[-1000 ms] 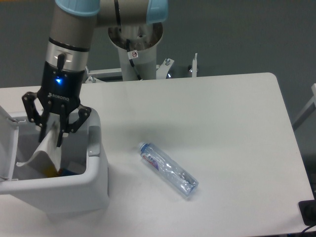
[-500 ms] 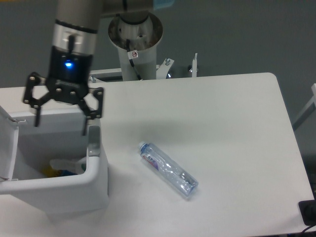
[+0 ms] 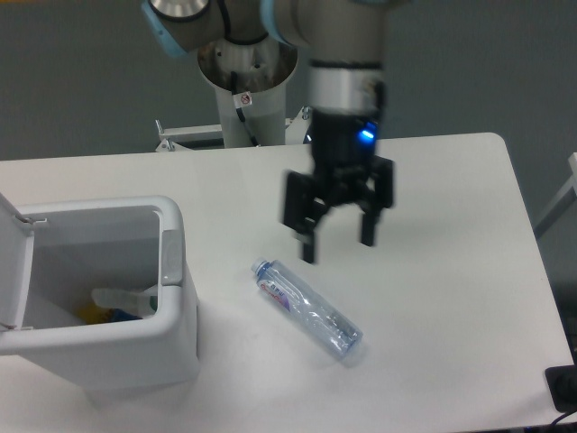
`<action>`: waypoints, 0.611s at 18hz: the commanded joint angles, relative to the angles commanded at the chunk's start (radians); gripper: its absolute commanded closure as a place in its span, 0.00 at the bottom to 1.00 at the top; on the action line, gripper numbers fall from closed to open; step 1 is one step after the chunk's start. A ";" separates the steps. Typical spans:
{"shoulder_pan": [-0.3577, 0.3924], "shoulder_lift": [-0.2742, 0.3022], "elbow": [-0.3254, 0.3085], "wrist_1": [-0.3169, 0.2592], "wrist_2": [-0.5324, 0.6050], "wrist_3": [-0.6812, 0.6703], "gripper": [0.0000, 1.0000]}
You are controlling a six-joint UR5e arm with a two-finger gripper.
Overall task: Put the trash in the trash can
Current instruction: 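Move the gripper back and lower it onto the clear water bottle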
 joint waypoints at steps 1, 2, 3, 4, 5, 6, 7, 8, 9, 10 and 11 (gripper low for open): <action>0.000 -0.012 -0.012 -0.018 0.027 0.027 0.00; -0.005 -0.020 -0.023 -0.035 0.061 0.054 0.00; -0.011 -0.035 -0.031 -0.049 0.080 0.064 0.00; -0.015 -0.051 -0.037 -0.057 0.088 0.065 0.00; -0.024 -0.069 -0.047 -0.058 0.092 0.066 0.00; -0.040 -0.103 -0.046 -0.059 0.109 0.066 0.00; -0.057 -0.138 -0.037 -0.055 0.135 0.068 0.00; -0.069 -0.167 -0.032 -0.049 0.156 0.069 0.00; -0.072 -0.186 -0.029 -0.045 0.164 0.072 0.00; -0.080 -0.199 -0.028 -0.043 0.166 0.077 0.00; -0.092 -0.215 -0.026 -0.025 0.167 0.089 0.00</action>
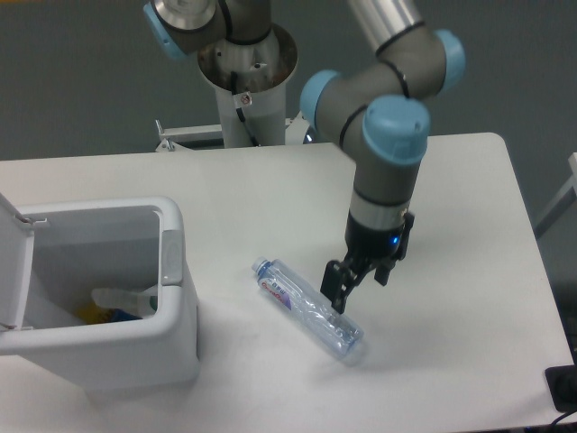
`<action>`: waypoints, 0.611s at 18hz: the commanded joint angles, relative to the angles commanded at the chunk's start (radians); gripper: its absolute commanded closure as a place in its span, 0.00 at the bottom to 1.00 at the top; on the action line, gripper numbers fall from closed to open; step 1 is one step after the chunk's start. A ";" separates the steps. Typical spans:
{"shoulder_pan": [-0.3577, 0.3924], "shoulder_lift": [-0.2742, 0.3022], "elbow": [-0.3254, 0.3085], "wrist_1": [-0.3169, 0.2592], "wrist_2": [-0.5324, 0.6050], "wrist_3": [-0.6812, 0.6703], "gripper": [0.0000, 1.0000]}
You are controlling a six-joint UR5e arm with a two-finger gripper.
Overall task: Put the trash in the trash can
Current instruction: 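Move the gripper back and lower it onto the clear water bottle, then close the gripper around the bottle's base end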
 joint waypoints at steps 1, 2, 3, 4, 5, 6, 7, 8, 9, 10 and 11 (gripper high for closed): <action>-0.006 -0.018 -0.003 0.035 0.003 0.005 0.00; -0.006 -0.040 0.000 0.046 0.008 0.005 0.00; -0.008 -0.066 0.005 0.046 0.030 0.005 0.00; -0.012 -0.081 0.008 0.046 0.047 0.005 0.00; -0.026 -0.095 0.014 0.049 0.055 0.005 0.00; -0.028 -0.104 0.015 0.051 0.058 0.005 0.00; -0.029 -0.112 0.015 0.051 0.066 0.005 0.00; -0.031 -0.118 0.015 0.051 0.074 0.005 0.00; -0.031 -0.126 0.015 0.051 0.077 0.005 0.00; -0.031 -0.132 0.015 0.052 0.083 0.005 0.00; -0.031 -0.144 0.018 0.052 0.090 0.005 0.00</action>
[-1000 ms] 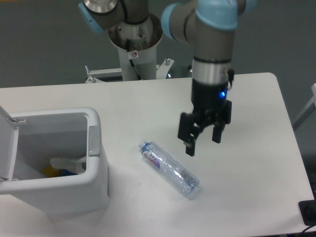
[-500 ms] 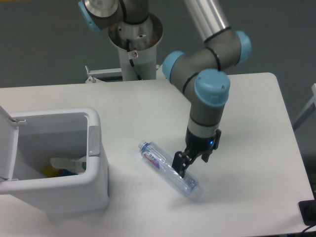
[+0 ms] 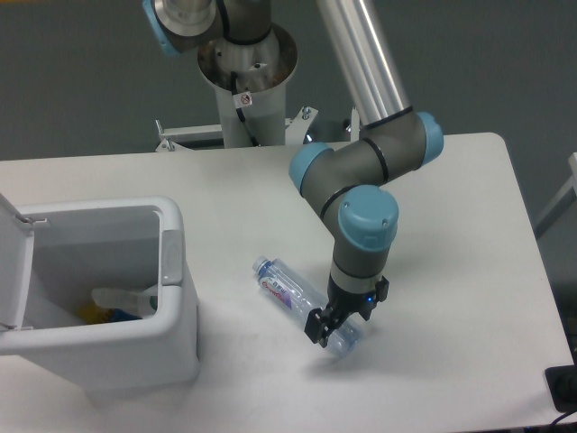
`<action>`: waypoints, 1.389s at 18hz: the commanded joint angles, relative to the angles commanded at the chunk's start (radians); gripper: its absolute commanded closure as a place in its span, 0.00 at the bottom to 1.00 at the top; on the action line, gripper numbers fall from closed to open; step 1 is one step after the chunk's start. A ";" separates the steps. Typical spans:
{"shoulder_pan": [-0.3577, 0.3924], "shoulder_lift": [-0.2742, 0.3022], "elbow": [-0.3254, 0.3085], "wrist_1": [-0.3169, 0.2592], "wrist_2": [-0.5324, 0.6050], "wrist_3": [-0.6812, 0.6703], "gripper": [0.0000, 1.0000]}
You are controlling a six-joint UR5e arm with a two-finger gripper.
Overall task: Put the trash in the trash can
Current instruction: 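Close the gripper around the bottle's base end, then lift the bottle and carry it over the white bin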
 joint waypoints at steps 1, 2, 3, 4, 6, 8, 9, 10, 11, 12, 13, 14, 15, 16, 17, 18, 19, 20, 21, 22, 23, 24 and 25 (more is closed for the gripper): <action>0.000 -0.014 0.003 0.002 0.009 0.000 0.00; 0.000 -0.022 0.006 0.000 0.017 0.000 0.00; 0.000 -0.025 0.008 0.002 0.023 0.000 0.00; 0.000 -0.023 0.009 0.000 0.023 0.002 0.00; 0.000 -0.023 0.011 0.000 0.025 0.002 0.00; 0.000 -0.023 0.011 -0.002 0.025 0.002 0.27; 0.000 -0.023 0.011 -0.002 0.026 0.002 0.35; 0.000 -0.022 0.009 0.000 0.025 0.002 0.37; 0.000 -0.022 0.008 0.000 0.026 0.002 0.42; 0.000 -0.022 0.008 0.000 0.025 0.002 0.43; 0.000 -0.020 0.009 0.000 0.025 0.003 0.43; 0.000 -0.019 0.009 0.000 0.025 0.003 0.43; 0.000 -0.015 0.009 0.000 0.025 0.003 0.43; 0.000 -0.012 0.008 0.000 0.025 0.003 0.43; 0.000 -0.005 0.008 0.000 0.025 0.003 0.43; 0.000 0.001 0.011 0.000 0.025 0.003 0.43; 0.000 0.009 0.015 -0.002 0.025 0.003 0.43; 0.000 0.020 0.028 -0.005 0.025 0.003 0.43; 0.000 0.033 0.044 -0.009 0.019 0.003 0.43; 0.002 0.052 0.063 -0.009 0.015 0.000 0.43; 0.003 0.073 0.087 -0.008 0.011 -0.009 0.43; 0.008 0.101 0.141 0.003 -0.024 -0.020 0.43; 0.012 0.119 0.175 0.008 -0.065 -0.041 0.43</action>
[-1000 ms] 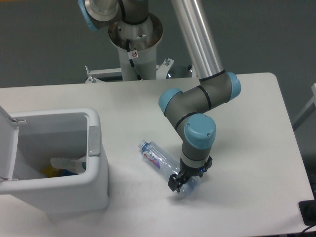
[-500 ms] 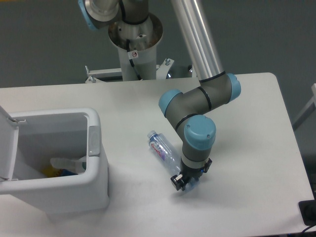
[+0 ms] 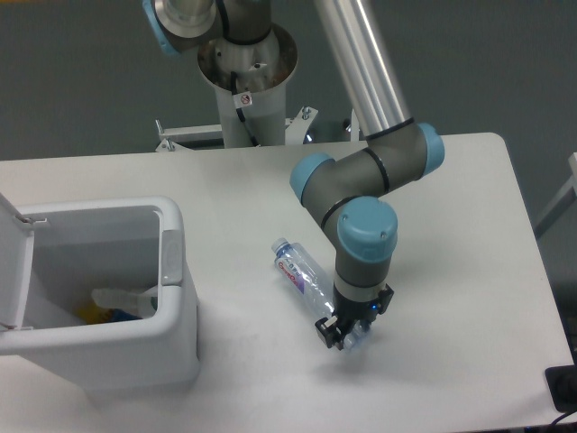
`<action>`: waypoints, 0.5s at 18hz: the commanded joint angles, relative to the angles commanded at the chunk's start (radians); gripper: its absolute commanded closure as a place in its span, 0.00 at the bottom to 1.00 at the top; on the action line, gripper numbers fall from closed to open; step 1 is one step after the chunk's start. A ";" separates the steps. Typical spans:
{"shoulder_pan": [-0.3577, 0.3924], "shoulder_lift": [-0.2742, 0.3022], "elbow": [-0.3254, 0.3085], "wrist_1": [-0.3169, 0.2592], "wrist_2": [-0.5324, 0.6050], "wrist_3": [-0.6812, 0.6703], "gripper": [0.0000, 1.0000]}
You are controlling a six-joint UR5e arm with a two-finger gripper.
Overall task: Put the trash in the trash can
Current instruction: 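Lift the bottle and carry it over the white bin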
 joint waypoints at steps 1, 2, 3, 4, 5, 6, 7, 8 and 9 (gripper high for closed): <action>0.005 0.031 0.041 0.017 -0.058 -0.040 0.43; 0.012 0.054 0.071 0.052 -0.078 -0.060 0.43; 0.012 0.071 0.086 0.076 -0.082 -0.069 0.43; 0.008 0.086 0.097 0.096 -0.089 -0.080 0.43; 0.005 0.103 0.108 0.113 -0.109 -0.092 0.43; 0.000 0.126 0.123 0.130 -0.149 -0.097 0.43; -0.008 0.141 0.135 0.133 -0.174 -0.097 0.43; -0.017 0.161 0.143 0.134 -0.192 -0.095 0.43; -0.034 0.189 0.152 0.135 -0.213 -0.095 0.43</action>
